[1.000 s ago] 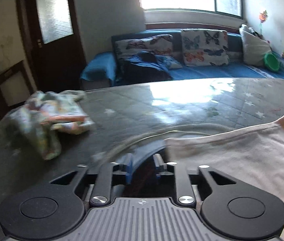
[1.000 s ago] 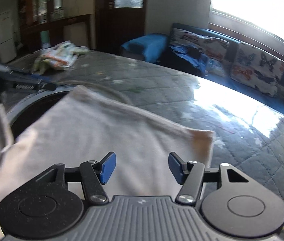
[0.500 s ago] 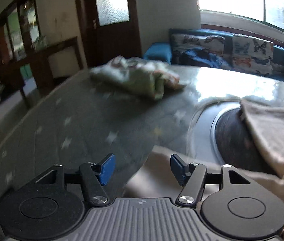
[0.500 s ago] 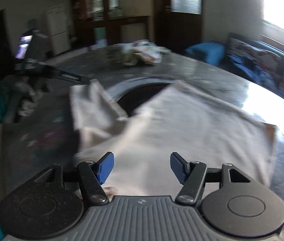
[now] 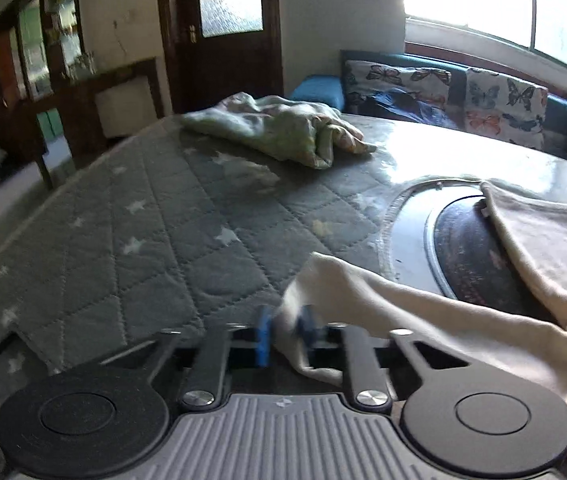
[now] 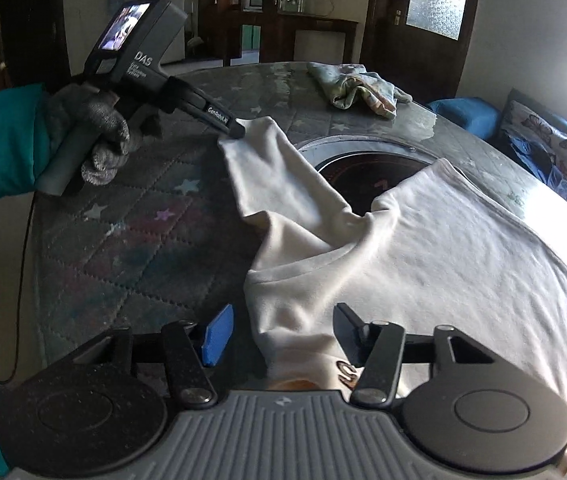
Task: Fold clothes
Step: 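Grasp the sweatshirt edge with the left tool and pull it straight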
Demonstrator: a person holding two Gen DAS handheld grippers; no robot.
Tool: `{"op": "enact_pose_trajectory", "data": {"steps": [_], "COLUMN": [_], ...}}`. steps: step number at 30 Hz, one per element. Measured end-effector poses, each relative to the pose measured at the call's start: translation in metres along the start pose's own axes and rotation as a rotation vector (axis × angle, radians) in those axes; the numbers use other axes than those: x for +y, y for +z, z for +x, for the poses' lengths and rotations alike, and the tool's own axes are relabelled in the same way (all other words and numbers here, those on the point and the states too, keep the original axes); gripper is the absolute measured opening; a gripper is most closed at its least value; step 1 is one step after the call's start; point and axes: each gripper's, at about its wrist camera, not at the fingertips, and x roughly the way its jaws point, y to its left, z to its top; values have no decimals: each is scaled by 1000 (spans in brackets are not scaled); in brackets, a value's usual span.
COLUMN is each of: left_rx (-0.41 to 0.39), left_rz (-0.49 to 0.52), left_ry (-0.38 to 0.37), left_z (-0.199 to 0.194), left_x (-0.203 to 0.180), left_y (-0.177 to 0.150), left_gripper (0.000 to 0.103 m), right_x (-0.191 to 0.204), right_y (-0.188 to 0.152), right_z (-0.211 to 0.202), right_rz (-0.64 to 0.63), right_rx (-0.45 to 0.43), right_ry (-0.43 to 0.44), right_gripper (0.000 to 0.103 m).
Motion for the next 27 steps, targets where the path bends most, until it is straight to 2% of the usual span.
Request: {"op": "enact_pose_trajectory", "data": {"steps": [5,7,8,13,21,25,26,27], "left_rx": [-50,-62,-68,-85,-66,-22,-17,-13], "left_rz": [-60,-81,-88,-107,-110,-114,-107,-103], "left_ry": [57,71,78,102,153,127,125,121], "left_z": [-13,-19,-22,-35,-37,-31,-30,-29], "left_x": [18,28,32,45,54,59,58,58], "left_y": [0,-1,-2,-6,-16,-22,-23,-24], "left_gripper": [5,5,5,5,5,6,10,10], "right_x": [7,10,11,17,29,24,23,21], "right_y": [0,-1,-1,-1,-2,-1,-1,0], "right_z": [3,5,6,8,7,3,-2,-7], "right_rz": [-15,-27,-32,-39,-72,-34,-28,-17], "right_rx": [9,15,20,17,12,-2,-13,-24], "right_ry": [5,1,3,17,37,57,59,57], "right_gripper": [47,34,33,11,8,15,17,23]}}
